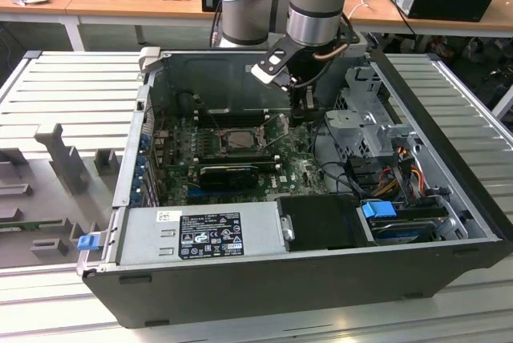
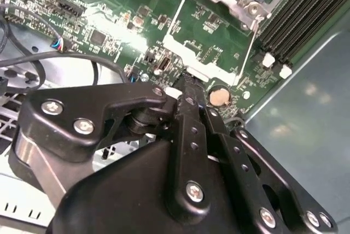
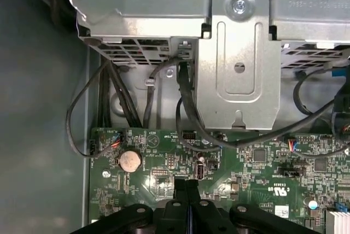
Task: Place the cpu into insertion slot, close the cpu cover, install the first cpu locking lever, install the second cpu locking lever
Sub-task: 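Close the cpu cover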
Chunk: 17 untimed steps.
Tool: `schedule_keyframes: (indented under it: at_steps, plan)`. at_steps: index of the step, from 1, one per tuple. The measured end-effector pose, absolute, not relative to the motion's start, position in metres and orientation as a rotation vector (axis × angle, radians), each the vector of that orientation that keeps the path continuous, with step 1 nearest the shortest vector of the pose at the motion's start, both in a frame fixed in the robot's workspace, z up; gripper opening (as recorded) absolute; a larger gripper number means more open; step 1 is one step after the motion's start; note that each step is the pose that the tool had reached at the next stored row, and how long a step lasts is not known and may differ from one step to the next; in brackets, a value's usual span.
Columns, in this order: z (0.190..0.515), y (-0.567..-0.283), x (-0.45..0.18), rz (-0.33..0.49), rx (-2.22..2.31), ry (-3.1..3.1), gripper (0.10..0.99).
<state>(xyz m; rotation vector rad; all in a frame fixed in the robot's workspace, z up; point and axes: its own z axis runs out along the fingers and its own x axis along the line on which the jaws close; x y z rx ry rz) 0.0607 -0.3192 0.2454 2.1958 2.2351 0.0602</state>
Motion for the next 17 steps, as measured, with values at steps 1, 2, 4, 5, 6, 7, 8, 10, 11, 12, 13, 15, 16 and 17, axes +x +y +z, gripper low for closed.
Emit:
schedule_keyframes:
  at_steps: [1,2,4,5,6,7,8,10,11,12,13,15,16,17]
  plan:
    - [0.245,-0.319,0.060,0.058,2.197,2.236,0.106]
    - [0.245,-0.319,0.059,0.058,2.197,2.236,0.106]
    - [0.245,-0.319,0.057,0.058,2.197,2.236,0.106]
    - [0.245,-0.319,0.056,0.058,2.197,2.236,0.106]
    - [0.245,-0.319,0.056,0.058,2.197,2.236,0.106]
    - [0.245,-0.319,0.055,0.058,2.197,2.236,0.106]
    - [0.245,-0.319,0.054,0.058,2.197,2.236,0.106]
    - [0.245,-0.319,0.051,0.058,2.197,2.236,0.106]
    - [0.245,-0.319,0.049,0.058,2.197,2.237,0.106]
    - [0.245,-0.319,0.047,0.058,2.197,2.236,0.106]
    - [0.245,-0.319,0.045,0.058,2.197,2.236,0.106]
    - [0.245,-0.319,0.041,0.058,2.197,2.236,0.106]
    - [0.245,-0.319,0.038,0.058,2.197,2.236,0.106]
    - [0.245,-0.319,0.034,0.058,2.197,2.236,0.106]
